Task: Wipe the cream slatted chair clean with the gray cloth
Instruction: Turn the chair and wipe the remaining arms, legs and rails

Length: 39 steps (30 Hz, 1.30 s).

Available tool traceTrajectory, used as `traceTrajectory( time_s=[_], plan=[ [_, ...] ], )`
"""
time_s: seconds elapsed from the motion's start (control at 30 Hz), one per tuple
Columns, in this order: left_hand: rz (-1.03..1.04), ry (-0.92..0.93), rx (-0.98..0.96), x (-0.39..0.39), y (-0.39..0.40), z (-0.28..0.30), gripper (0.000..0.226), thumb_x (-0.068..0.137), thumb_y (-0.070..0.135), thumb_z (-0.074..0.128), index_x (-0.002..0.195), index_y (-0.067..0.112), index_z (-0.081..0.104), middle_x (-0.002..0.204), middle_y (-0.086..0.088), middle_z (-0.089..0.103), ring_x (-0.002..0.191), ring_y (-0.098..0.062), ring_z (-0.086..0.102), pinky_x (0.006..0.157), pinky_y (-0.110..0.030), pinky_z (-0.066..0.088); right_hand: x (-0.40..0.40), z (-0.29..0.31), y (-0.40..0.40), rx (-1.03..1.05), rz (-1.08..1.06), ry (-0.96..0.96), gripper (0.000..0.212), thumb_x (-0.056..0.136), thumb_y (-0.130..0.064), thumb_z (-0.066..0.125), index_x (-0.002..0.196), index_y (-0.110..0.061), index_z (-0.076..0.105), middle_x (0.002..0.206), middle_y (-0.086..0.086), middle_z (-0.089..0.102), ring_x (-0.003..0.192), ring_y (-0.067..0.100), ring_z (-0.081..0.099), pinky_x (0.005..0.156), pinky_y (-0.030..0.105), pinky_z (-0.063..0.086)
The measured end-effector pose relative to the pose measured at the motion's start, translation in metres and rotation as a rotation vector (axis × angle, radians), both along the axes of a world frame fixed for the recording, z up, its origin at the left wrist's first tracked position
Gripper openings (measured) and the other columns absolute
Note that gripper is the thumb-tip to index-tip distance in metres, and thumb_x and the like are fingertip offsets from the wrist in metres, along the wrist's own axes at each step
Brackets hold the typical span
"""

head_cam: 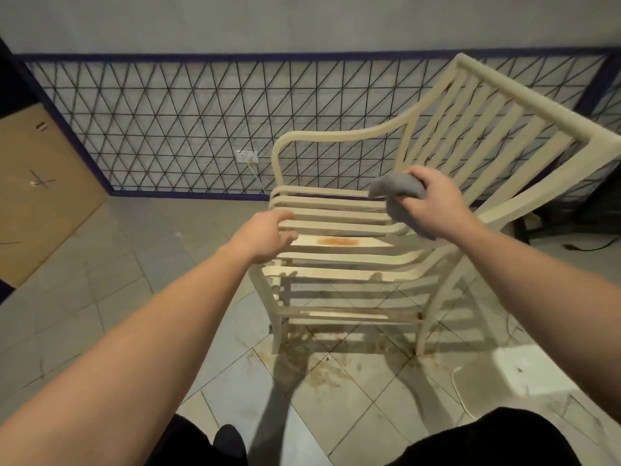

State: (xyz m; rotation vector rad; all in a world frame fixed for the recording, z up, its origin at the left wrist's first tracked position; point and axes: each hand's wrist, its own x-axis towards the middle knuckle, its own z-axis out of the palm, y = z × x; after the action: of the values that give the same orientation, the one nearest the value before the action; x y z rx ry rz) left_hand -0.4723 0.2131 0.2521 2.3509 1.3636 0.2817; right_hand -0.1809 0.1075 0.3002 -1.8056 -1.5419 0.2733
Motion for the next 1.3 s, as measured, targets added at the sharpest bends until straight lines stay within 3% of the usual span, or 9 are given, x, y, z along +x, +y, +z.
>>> traceTrajectory(
  time_s=[0.07, 0.17, 0.27, 0.47, 0.67, 0.8, 1.03, 1.2, 1.3],
  plan=[
    [0.002, 0.127, -0.043, -0.003, -0.002, -0.017, 0.042, 0.099, 0.033, 0.061, 0.14, 0.032, 0.055, 0.14, -0.003, 0.06, 0.124, -0.026, 0.058, 0.102, -0.041, 0.047, 0.021, -0.012, 0.001, -0.135, 0.032, -0.264, 0.017, 0.085, -0.013, 0.062, 0.096, -0.024, 0.055, 0.097, 0.001, 0.055, 0.092, 0.023, 0.054, 0.072, 0.032, 0.038],
    [0.042, 0.098, 0.004, -0.003, -0.005, -0.032, 0.033, 0.1, 0.015, 0.054, 0.108, 0.046, 0.064, 0.102, 0.0, 0.065, 0.099, -0.029, 0.063, 0.08, -0.038, 0.049, 0.02, -0.058, -0.004, -0.366, 0.122, -0.509, 0.022, 0.092, -0.034, 0.059, 0.111, -0.027, 0.051, 0.105, 0.001, 0.059, 0.097, 0.023, 0.058, 0.08, 0.036, 0.047],
    [0.086, 0.118, 0.068, -0.004, -0.002, -0.037, 0.04, 0.098, 0.01, 0.049, 0.105, 0.044, 0.068, 0.095, 0.004, 0.061, 0.089, -0.027, 0.057, 0.073, -0.035, 0.044, 0.003, -0.088, -0.006, -0.265, 0.196, -0.695, 0.041, 0.097, -0.048, 0.047, 0.131, -0.027, 0.051, 0.114, 0.0, 0.064, 0.098, 0.024, 0.059, 0.083, 0.038, 0.05],
    [0.095, 0.152, 0.125, -0.001, 0.003, -0.041, 0.033, 0.097, 0.01, 0.049, 0.102, 0.036, 0.07, 0.098, -0.002, 0.067, 0.087, -0.028, 0.057, 0.072, -0.033, 0.04, -0.011, -0.086, -0.012, -0.11, 0.431, -0.505, 0.04, 0.093, -0.017, 0.063, 0.131, -0.03, 0.062, 0.131, -0.01, 0.064, 0.115, 0.013, 0.06, 0.1, 0.033, 0.05],
    [0.119, 0.182, 0.138, 0.002, -0.001, -0.039, 0.035, 0.095, 0.008, 0.048, 0.11, 0.03, 0.07, 0.106, -0.005, 0.067, 0.093, -0.03, 0.058, 0.076, -0.034, 0.047, 0.016, -0.061, 0.006, -0.217, 0.241, -0.424, 0.014, 0.094, -0.02, 0.055, 0.106, -0.023, 0.064, 0.099, -0.004, 0.065, 0.095, 0.02, 0.06, 0.081, 0.037, 0.05],
    [0.137, 0.167, 0.126, 0.004, -0.003, -0.037, 0.033, 0.095, 0.008, 0.05, 0.107, 0.029, 0.071, 0.105, -0.004, 0.068, 0.091, -0.028, 0.06, 0.073, -0.033, 0.047, -0.018, -0.091, 0.011, -0.27, 0.323, -0.502, 0.042, 0.099, -0.039, 0.05, 0.138, -0.025, 0.05, 0.126, -0.003, 0.061, 0.111, 0.019, 0.056, 0.099, 0.041, 0.046],
    [0.162, 0.148, 0.08, 0.005, -0.001, -0.034, 0.033, 0.092, 0.005, 0.051, 0.095, 0.03, 0.072, 0.097, -0.001, 0.065, 0.086, -0.027, 0.056, 0.071, -0.031, 0.043, -0.028, -0.08, -0.013, -0.08, 0.585, -0.457, 0.041, 0.092, -0.006, 0.062, 0.129, -0.023, 0.064, 0.129, -0.006, 0.065, 0.115, 0.01, 0.058, 0.106, 0.026, 0.043],
    [0.157, 0.141, 0.074, 0.005, -0.002, -0.034, 0.037, 0.09, 0.002, 0.051, 0.102, 0.027, 0.074, 0.102, -0.003, 0.066, 0.087, -0.025, 0.054, 0.072, -0.032, 0.045, -0.004, -0.05, 0.004, -0.035, 0.251, -0.351, 0.042, 0.094, -0.008, 0.058, 0.132, -0.026, 0.056, 0.119, -0.002, 0.066, 0.102, 0.012, 0.055, 0.093, 0.03, 0.044],
    [0.144, 0.137, 0.064, 0.005, -0.001, -0.034, 0.034, 0.087, 0.001, 0.049, 0.088, 0.027, 0.071, 0.093, 0.0, 0.065, 0.087, -0.026, 0.057, 0.07, -0.032, 0.047, -0.011, -0.069, 0.021, -0.192, 0.202, -0.43, 0.035, 0.1, -0.033, 0.048, 0.135, -0.026, 0.048, 0.121, 0.001, 0.062, 0.106, 0.02, 0.057, 0.094, 0.041, 0.048]
  ],
)
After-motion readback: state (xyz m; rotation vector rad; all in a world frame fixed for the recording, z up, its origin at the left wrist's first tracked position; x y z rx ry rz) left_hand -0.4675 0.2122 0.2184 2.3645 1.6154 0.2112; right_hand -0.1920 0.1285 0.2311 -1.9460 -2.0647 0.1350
